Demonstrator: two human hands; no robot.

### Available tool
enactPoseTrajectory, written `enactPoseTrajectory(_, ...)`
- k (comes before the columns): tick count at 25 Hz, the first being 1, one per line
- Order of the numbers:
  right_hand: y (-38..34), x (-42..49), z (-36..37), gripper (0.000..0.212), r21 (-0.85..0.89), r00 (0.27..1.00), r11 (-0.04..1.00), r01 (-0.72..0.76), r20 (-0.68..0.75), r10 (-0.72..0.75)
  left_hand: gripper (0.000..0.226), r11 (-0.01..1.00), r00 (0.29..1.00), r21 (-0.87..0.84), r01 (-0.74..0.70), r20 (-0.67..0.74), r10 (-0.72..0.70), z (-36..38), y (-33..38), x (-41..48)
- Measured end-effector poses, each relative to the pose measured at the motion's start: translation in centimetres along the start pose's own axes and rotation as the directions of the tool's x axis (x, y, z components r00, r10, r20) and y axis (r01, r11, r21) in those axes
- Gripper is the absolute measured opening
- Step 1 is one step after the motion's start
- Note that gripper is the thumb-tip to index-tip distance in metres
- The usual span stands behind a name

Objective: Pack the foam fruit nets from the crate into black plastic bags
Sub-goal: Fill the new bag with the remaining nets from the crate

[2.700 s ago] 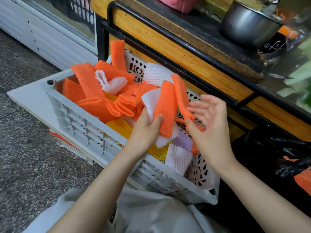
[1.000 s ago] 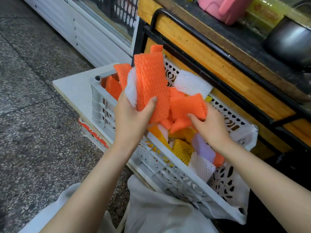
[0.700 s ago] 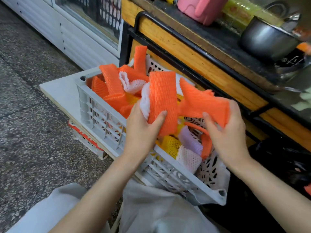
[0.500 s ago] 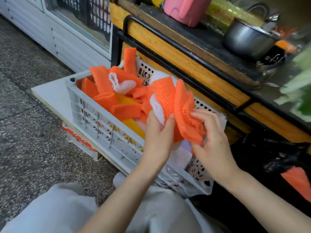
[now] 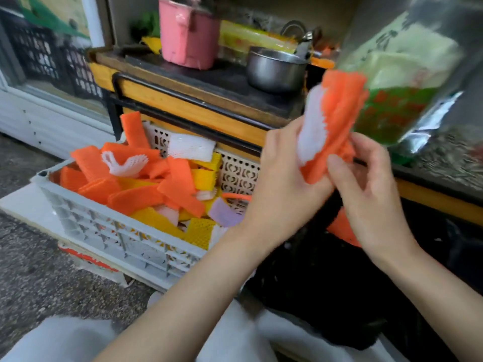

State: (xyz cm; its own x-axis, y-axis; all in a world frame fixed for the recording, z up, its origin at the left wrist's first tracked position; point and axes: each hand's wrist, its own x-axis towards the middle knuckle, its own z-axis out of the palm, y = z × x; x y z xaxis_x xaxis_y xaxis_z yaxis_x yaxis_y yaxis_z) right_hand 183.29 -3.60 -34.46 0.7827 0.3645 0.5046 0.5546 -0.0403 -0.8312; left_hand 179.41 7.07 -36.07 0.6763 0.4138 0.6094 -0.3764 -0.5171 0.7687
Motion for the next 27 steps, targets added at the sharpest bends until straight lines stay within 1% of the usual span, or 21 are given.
enactPoseTrajectory(2, -0.1, -0.3, -2.7, 0.076, -0.012, 0.998, 1.0, -0.02, -0.067, 0.019, 0.078, 0.997, 0.983, 0.039, -0.069, 0.172, 0.062, 2.9, 1.8, -0.2)
enactPoseTrajectory(3, -0.2, -0.5, -4.2, 0.081, -0.004, 0.994, 0.999, -0.036, -0.102, 0.036, 0.082, 0.995, 0.964, 0.035, -0.09, 0.252, 0.079, 4.4, 2.2, -0.3)
enactPoseTrajectory(5, 0.1, -0.8, -7.1, 0.078, -0.015, 0.99, 0.998, -0.061, -0.131, 0.058, 0.088, 0.997, 0.922, 0.001, -0.074, 0.38, 0.068, 6.9, 3.0, -0.8)
enactPoseTrajectory(7, 0.8, -1.1, -9.5, 0.074, -0.082, 0.984, 0.991, -0.102, -0.152, 0.089, 0.092, 0.998, 0.878, -0.063, -0.027, 0.477, 0.053, 8.6, 3.6, -1.4)
enactPoseTrajectory(9, 2.3, -1.1, -11.7, 0.063, -0.151, 0.964, 0.977, -0.153, -0.242, 0.113, 0.089, 0.985, 0.828, -0.137, 0.102, 0.561, -0.008, 9.8, 4.1, -1.8)
enactPoseTrajectory(10, 3.1, -1.0, -12.5, 0.06, -0.184, 0.95, 0.965, -0.186, -0.285, 0.129, 0.086, 0.984, 0.804, -0.107, 0.14, 0.592, -0.05, 10.2, 4.0, -2.0)
enactPoseTrajectory(12, 4.6, -0.8, -13.5, 0.065, -0.218, 0.937, 0.943, -0.251, -0.299, 0.181, 0.077, 0.99, 0.798, -0.031, 0.137, 0.596, -0.092, 10.9, 3.8, -2.2)
enactPoseTrajectory(14, 5.6, -0.7, -13.8, 0.074, -0.205, 0.93, 0.93, -0.305, -0.273, 0.245, 0.064, 0.987, 0.8, -0.066, 0.147, 0.595, -0.079, 11.3, 3.8, -2.2)
enactPoseTrajectory(15, 6.0, -0.6, -13.9, 0.073, -0.207, 0.924, 0.924, -0.321, -0.284, 0.257, 0.058, 0.984, 0.796, -0.087, 0.153, 0.601, -0.071, 11.5, 3.8, -2.2)
enactPoseTrajectory(16, 6.3, -0.5, -14.0, 0.069, -0.223, 0.917, 0.918, -0.327, -0.311, 0.251, 0.054, 0.988, 0.794, -0.089, 0.13, 0.605, -0.05, 11.5, 3.8, -2.1)
enactPoseTrajectory(18, 6.7, -0.1, -14.2, 0.061, -0.28, 0.902, 0.897, -0.341, -0.367, 0.229, 0.046, 0.999, 0.834, -0.019, -0.037, 0.55, 0.041, 11.0, 3.1, -1.5)
enactPoseTrajectory(19, 6.9, 0.3, -14.3, 0.061, -0.307, 0.898, 0.886, -0.347, -0.381, 0.22, 0.044, 0.991, 0.868, 0.032, -0.133, 0.487, 0.101, 10.5, 2.5, -1.1)
enactPoseTrajectory(20, 7.0, 0.6, -14.3, 0.063, -0.337, 0.9, 0.875, -0.347, -0.381, 0.21, 0.043, 0.979, 0.903, 0.093, -0.183, 0.409, 0.13, 10.1, 1.8, -0.6)
enactPoseTrajectory(21, 7.3, 0.9, -14.2, 0.066, -0.374, 0.909, 0.862, -0.344, -0.364, 0.204, 0.043, 0.971, 0.935, 0.161, -0.175, 0.336, 0.113, 9.5, 1.2, -0.1)
enactPoseTrajectory(22, 7.5, 1.1, -14.0, 0.069, -0.428, 0.923, 0.839, -0.335, -0.327, 0.202, 0.044, 0.964, 0.958, 0.232, -0.127, 0.28, 0.059, 9.1, 0.5, 0.4)
enactPoseTrajectory(23, 7.9, 1.0, -13.9, 0.071, -0.503, 0.941, 0.803, -0.319, -0.271, 0.204, 0.046, 0.951, 0.966, 0.304, -0.06, 0.259, -0.022, 8.8, -0.2, 0.8)
enactPoseTrajectory(25, 8.7, 0.4, -13.5, 0.069, -0.662, 0.965, 0.705, -0.255, -0.123, 0.233, 0.051, 0.916, 0.937, 0.394, 0.071, 0.29, -0.197, 8.4, -1.3, 1.1)
enactPoseTrajectory(27, 9.2, -0.7, -13.5, 0.065, -0.754, 0.957, 0.627, -0.194, -0.003, 0.292, 0.046, 0.91, 0.905, 0.378, 0.173, 0.303, -0.298, 8.2, -2.5, 1.1)
